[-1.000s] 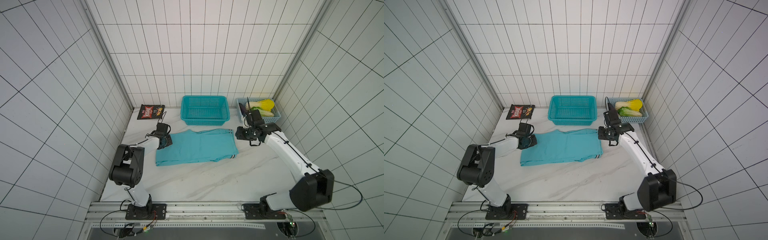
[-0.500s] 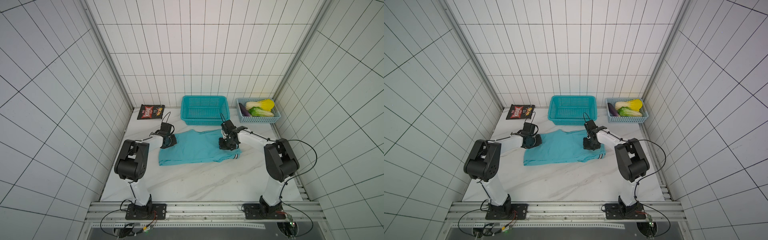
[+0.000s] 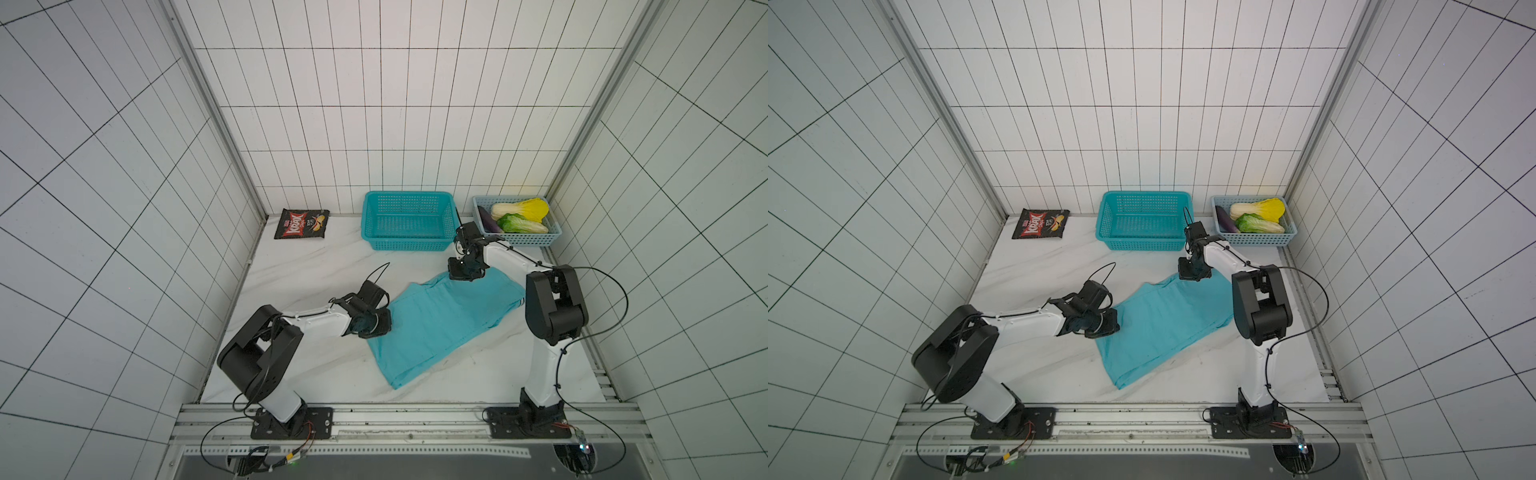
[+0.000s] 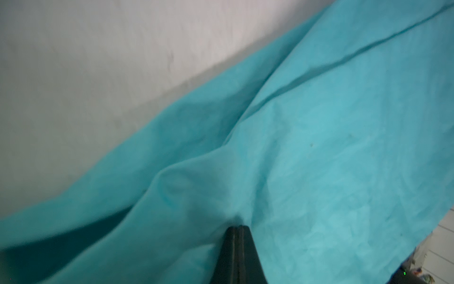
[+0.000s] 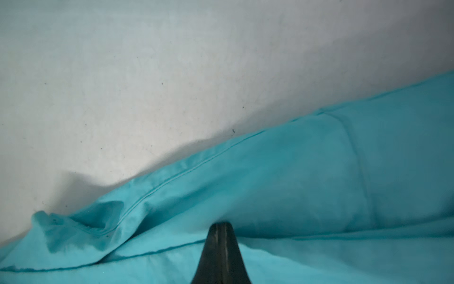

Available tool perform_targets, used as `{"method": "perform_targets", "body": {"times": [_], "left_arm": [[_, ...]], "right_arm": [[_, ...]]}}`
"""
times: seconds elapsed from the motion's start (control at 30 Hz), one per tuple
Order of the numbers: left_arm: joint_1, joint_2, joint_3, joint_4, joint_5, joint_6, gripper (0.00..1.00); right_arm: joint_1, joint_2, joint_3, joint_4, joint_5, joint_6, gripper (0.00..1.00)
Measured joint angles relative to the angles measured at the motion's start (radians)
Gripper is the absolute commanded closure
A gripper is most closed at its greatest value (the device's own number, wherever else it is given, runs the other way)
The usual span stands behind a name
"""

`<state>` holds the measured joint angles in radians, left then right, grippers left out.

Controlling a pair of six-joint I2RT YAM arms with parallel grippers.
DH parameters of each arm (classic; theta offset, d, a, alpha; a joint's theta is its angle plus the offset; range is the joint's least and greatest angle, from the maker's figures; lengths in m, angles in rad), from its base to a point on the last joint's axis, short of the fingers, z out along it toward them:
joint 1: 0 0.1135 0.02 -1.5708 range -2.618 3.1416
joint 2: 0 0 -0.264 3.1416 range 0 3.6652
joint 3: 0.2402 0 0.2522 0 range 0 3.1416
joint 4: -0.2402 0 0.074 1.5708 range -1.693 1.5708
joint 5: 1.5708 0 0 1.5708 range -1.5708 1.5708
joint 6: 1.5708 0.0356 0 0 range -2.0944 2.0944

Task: Roll up the long pants
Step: Adjust the long pant at the center of the board.

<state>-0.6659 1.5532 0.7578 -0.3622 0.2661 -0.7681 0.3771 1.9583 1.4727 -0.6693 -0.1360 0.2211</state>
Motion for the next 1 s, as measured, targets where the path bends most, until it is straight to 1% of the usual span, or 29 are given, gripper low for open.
{"method": "perform_targets", "body": {"times": [0.07,0.1,0.13,0.2,0.23,0.27,0.3,0.37,0.43,0.53,0.63,0.73,0.83,0.87,1.0], "left_arm": [[-0.001,-0.081,0.021,-0.113,-0.004,0.007,0.91],[0.002,-0.122,0.051,-0.161,-0.009,0.019,0.89],[0.004,-0.155,0.096,-0.188,-0.017,0.037,0.88],[0.015,-0.182,0.212,-0.191,-0.022,0.085,0.88],[0.022,-0.171,0.277,-0.179,-0.017,0.118,0.89],[0.028,-0.143,0.341,-0.171,-0.002,0.153,0.91],[0.033,-0.095,0.42,-0.166,0.016,0.194,0.95],[0.032,0.035,0.579,-0.166,0.045,0.274,0.97],[0.01,0.194,0.724,-0.163,0.069,0.364,0.97],[-0.052,0.369,0.817,-0.17,0.075,0.464,0.99],[-0.107,0.479,0.824,-0.187,0.077,0.509,0.99],[-0.13,0.507,0.742,-0.177,0.073,0.518,0.99],[-0.119,0.498,0.617,-0.146,0.055,0.497,0.99],[-0.108,0.485,0.578,-0.109,0.069,0.48,0.98],[-0.059,0.378,0.409,-0.021,0.056,0.406,0.97]], "right_arm": [[-0.012,-0.069,-0.027,-0.006,0.003,0.016,0.96],[-0.023,-0.125,-0.054,-0.006,0.008,0.032,0.97],[-0.04,-0.19,-0.085,-0.006,0.013,0.054,0.98],[-0.092,-0.305,-0.143,0.001,0.015,0.099,0.99],[-0.133,-0.355,-0.172,0.007,0.019,0.122,1.0],[-0.17,-0.383,-0.19,0.009,0.022,0.139,1.0],[-0.209,-0.392,-0.201,0.01,0.032,0.154,1.0],[-0.27,-0.361,-0.206,0.013,0.05,0.173,1.0],[-0.306,-0.285,-0.206,0.017,0.066,0.179,1.0],[-0.311,-0.164,-0.201,0.014,0.07,0.176,1.0],[-0.308,-0.063,-0.169,-0.001,0.067,0.172,1.0],[-0.291,-0.024,-0.131,-0.014,0.069,0.153,1.0],[-0.246,0.016,-0.092,-0.013,0.098,0.119,1.0],[-0.228,0.029,-0.076,-0.016,0.117,0.106,1.0],[-0.116,0.085,0.0,0.013,0.167,0.044,1.0]]}}
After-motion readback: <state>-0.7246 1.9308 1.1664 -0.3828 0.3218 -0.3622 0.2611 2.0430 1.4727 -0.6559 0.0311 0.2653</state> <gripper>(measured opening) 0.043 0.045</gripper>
